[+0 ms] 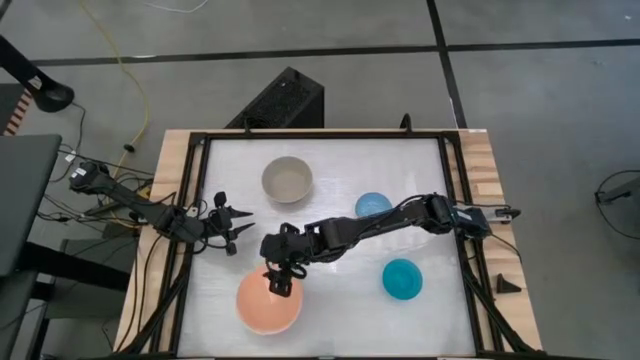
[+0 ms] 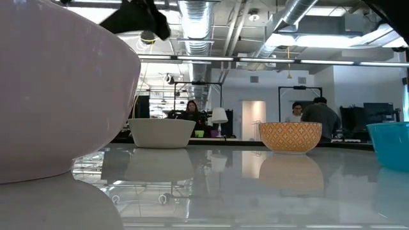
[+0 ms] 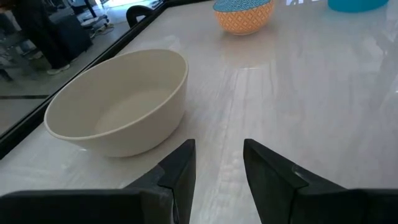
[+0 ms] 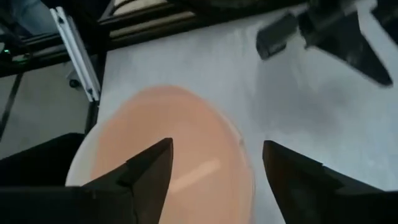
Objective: Nest bowls inside each other
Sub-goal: Stack the bottom orange bowl on top of the white bowl
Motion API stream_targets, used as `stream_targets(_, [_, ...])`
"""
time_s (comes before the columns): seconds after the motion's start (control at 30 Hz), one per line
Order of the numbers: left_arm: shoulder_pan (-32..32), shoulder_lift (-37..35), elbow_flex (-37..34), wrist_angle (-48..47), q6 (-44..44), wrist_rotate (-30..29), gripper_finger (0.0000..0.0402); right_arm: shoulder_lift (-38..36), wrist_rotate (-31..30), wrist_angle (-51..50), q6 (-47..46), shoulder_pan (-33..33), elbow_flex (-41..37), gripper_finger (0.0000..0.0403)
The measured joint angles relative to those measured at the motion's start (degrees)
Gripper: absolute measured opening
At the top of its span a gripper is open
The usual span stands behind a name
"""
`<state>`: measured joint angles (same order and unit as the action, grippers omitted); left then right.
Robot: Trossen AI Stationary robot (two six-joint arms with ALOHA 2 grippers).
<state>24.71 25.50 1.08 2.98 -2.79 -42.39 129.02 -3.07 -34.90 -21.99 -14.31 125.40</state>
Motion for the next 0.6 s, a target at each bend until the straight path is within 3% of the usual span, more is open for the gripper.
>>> stream_targets(0.1, [0.0, 0.0, 0.0, 0.0, 0.0, 0.0, 0.0125, 0.0, -1.5, 1.6, 2.9, -0.1, 0.8, 0.0282])
stream_targets(0.33, [0.0, 0.0, 0.0, 0.0, 0.0, 0.0, 0.0125, 4.8, -22.6, 11.8, 11.6, -4.1, 0.8, 0.0260])
stream_targets(0.43, [0.0, 0.0, 0.0, 0.1, 0.0, 0.0, 0.0125, 8.5, -28.6, 19.8, 13.9, -5.8, 0.7, 0.0210])
stream_targets(0.6, [0.0, 0.0, 0.0, 0.0, 0.0, 0.0, 0.0125, 12.0, -31.8, 28.2, 20.1, -6.9, 0.7, 0.0077])
